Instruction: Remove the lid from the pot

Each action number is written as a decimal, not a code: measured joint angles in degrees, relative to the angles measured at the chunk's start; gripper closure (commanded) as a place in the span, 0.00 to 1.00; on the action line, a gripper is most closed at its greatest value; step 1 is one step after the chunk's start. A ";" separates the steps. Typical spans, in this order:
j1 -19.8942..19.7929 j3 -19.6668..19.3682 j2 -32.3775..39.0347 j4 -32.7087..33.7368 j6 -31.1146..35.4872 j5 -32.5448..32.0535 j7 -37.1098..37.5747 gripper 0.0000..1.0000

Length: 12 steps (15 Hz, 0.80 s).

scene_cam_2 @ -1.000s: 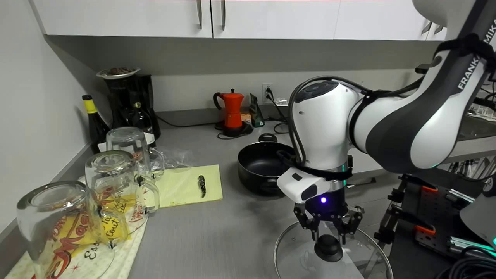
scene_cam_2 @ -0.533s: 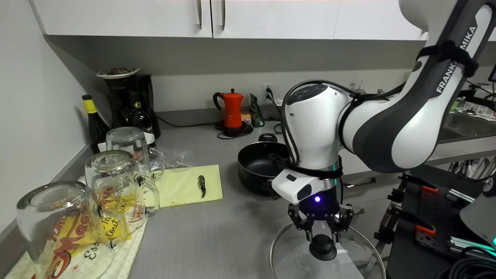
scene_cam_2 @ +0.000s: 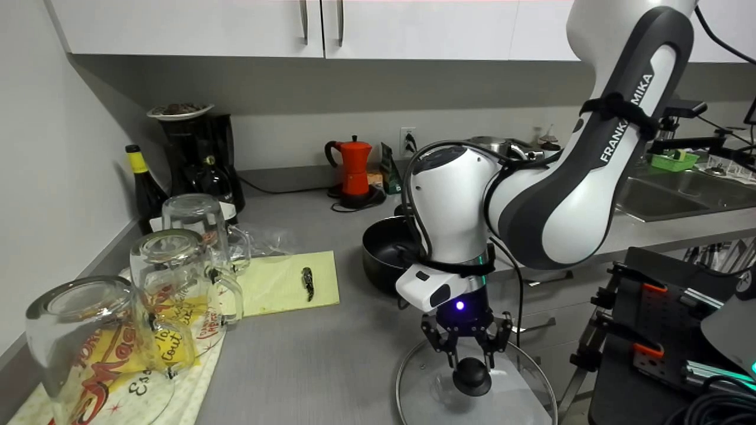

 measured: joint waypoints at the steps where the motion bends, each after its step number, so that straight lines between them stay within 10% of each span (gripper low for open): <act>1: -0.19 -0.07 0.46 0.68 0.00 0.00 -0.41 0.77; 10: -1.01 -2.39 5.74 4.47 -0.68 -0.12 -1.16 0.77; 12: -1.27 -2.52 6.31 4.78 -0.98 -0.12 -1.16 0.27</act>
